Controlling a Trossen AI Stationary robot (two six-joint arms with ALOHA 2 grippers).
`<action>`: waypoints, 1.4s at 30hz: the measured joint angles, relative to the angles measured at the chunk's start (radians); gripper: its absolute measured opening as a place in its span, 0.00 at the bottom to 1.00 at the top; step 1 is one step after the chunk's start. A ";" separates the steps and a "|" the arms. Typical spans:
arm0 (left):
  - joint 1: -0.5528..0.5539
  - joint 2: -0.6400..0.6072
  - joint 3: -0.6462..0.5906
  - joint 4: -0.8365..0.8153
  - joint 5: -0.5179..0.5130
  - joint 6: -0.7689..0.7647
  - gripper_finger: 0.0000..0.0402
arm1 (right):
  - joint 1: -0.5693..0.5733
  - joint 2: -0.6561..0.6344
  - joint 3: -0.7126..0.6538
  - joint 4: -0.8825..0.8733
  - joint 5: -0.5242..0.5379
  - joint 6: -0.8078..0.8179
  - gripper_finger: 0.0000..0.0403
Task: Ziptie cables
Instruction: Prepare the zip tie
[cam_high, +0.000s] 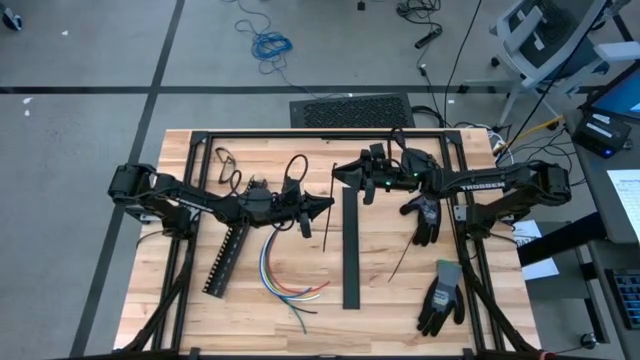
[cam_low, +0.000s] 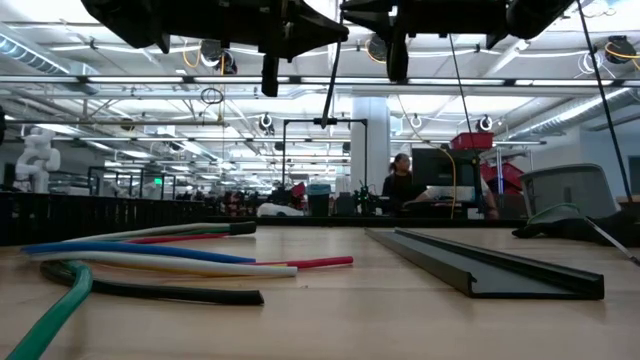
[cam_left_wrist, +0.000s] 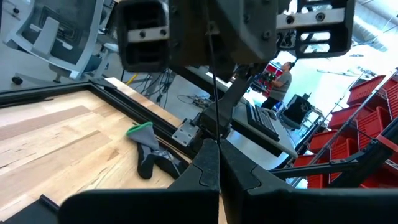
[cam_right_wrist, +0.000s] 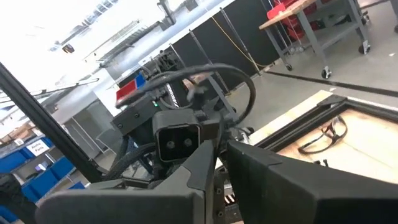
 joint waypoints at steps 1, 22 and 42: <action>0.000 0.000 0.000 0.000 0.000 0.000 0.00 | 0.000 0.010 0.000 0.009 0.000 0.008 0.11; 0.000 0.000 -0.001 -0.001 0.000 0.001 0.00 | -0.023 0.011 0.000 0.062 -0.031 -0.020 0.09; 0.008 0.000 -0.001 0.043 0.020 0.009 0.05 | -0.026 0.011 0.000 0.050 -0.053 -0.032 0.00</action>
